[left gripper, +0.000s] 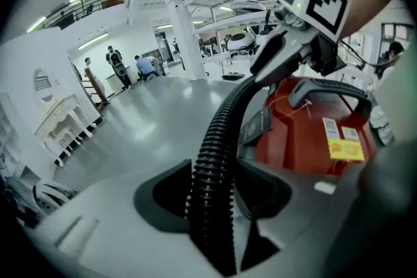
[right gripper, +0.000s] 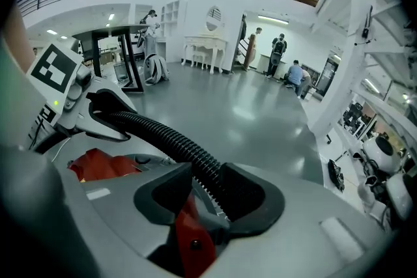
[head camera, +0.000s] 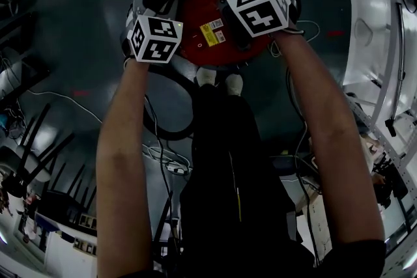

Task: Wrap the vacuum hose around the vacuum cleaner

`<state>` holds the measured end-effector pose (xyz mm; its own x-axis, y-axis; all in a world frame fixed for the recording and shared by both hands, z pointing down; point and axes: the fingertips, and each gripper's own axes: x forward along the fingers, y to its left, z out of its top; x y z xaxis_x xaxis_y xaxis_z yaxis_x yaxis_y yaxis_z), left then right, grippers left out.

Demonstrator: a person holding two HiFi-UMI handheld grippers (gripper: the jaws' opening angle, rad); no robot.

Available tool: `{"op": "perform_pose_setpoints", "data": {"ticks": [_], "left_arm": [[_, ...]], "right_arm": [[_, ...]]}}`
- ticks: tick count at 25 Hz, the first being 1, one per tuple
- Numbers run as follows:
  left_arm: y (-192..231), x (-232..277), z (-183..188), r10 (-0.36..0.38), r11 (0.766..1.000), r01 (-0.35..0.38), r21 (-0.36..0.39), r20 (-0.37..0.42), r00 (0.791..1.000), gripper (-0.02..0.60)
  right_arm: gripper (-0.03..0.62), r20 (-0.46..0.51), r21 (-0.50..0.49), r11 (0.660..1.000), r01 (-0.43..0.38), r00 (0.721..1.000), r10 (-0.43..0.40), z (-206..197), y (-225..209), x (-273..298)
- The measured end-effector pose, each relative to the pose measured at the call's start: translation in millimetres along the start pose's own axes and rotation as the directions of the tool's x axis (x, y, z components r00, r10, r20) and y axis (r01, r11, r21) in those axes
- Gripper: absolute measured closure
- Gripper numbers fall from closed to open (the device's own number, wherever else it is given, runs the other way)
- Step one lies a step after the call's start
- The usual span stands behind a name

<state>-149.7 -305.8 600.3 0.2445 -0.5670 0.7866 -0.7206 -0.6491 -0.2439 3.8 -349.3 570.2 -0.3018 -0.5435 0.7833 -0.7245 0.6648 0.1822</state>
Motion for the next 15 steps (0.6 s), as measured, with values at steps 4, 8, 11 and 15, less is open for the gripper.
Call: {"op": "perform_pose_setpoints", "data": {"ticks": [4, 8, 11, 15], "left_arm": [[2.2, -5.6, 13.3, 0.033, 0.999, -0.030, -0.033, 0.086, 0.996, 0.383], [-12.2, -1.7, 25.9, 0.002, 0.999, -0.006, 0.037, 0.108, 0.994, 0.425], [-18.4, 3.8, 26.4, -0.023, 0.999, 0.021, 0.026, 0.090, 0.996, 0.468], [-29.4, 5.1, 32.7, -0.057, 0.998, 0.057, 0.002, 0.099, 0.993, 0.491]], "right_arm": [[0.460, -0.017, 0.043, 0.999, -0.009, 1.000, 0.010, -4.8, -3.6, 9.4], [0.507, -0.056, 0.077, 0.997, 0.011, 0.998, -0.006, -8.4, -8.8, 18.5], [0.499, -0.068, -0.028, 1.000, 0.013, 0.998, -0.015, -6.8, -1.6, 23.1], [0.513, -0.063, -0.067, 0.998, 0.019, 0.998, -0.024, -4.3, 1.4, 23.9]]}}
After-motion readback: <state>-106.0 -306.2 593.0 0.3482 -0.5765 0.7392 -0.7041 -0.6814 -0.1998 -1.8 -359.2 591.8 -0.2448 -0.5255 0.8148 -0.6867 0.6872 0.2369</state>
